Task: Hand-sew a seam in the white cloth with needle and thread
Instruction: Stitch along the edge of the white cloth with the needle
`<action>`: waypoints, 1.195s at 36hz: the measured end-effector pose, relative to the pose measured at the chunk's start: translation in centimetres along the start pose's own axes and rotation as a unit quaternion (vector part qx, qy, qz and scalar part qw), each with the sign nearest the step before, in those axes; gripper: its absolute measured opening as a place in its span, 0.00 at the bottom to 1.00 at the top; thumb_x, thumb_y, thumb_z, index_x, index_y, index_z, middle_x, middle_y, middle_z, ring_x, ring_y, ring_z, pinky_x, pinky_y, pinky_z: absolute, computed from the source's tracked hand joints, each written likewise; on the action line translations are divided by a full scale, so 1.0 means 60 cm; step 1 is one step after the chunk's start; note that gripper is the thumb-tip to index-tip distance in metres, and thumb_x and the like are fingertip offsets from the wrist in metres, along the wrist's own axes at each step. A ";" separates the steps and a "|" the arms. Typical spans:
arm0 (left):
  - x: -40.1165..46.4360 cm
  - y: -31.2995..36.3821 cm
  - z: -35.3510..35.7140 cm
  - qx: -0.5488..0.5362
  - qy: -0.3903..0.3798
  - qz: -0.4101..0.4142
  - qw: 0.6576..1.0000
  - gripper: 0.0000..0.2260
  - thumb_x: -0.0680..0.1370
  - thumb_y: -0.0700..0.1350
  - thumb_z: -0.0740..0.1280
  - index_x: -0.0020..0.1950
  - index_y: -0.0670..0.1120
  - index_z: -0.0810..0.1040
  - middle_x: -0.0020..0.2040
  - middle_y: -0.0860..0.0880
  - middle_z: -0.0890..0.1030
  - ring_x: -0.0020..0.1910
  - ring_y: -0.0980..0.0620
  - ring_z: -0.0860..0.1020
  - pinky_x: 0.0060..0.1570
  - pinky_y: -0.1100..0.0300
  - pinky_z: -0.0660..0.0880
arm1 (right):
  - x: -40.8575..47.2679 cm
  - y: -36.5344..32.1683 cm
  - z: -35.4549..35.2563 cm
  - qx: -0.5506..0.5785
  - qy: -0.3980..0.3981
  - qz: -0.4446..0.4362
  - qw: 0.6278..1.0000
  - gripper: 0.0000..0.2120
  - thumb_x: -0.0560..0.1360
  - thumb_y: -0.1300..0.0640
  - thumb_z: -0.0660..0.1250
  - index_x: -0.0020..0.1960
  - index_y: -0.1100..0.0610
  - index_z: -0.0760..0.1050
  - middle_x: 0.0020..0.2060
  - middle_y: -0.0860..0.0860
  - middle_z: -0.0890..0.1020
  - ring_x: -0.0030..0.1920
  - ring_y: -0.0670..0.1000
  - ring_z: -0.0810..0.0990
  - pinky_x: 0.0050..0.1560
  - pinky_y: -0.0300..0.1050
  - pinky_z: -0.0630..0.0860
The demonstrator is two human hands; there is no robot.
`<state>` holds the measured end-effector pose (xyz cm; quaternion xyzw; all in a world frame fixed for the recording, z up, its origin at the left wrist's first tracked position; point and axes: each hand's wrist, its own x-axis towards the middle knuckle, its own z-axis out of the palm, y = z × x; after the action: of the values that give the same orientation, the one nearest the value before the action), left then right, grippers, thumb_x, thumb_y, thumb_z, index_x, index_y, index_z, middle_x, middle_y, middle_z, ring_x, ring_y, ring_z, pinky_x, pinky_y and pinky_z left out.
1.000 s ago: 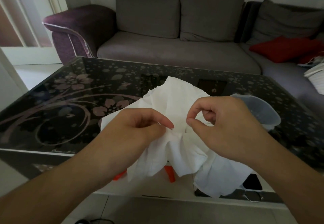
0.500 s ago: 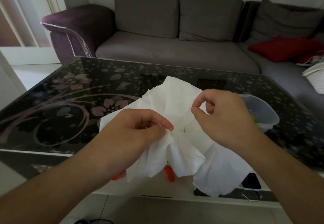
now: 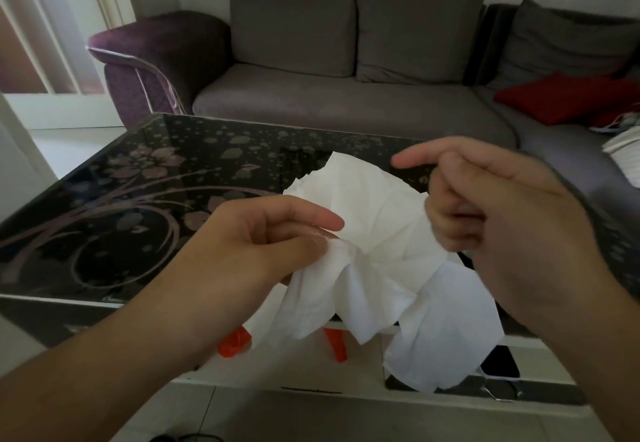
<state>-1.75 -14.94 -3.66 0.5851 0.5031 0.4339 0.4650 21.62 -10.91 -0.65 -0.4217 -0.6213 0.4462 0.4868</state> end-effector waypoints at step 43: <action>0.005 -0.003 0.005 0.035 -0.024 -0.057 0.997 0.05 0.76 0.48 0.73 0.49 0.51 0.88 0.46 0.53 0.88 0.47 0.56 0.87 0.50 0.60 0.81 | -0.025 0.026 0.063 -0.254 -0.105 0.016 0.961 0.07 0.79 0.56 0.70 0.42 0.49 0.82 0.24 0.50 0.72 0.25 0.43 0.68 0.29 0.30 0.69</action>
<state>-1.45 -14.65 -3.87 0.5820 0.5390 0.3745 0.4801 18.31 -12.52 -2.98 -0.4921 -0.7551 0.3230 0.2887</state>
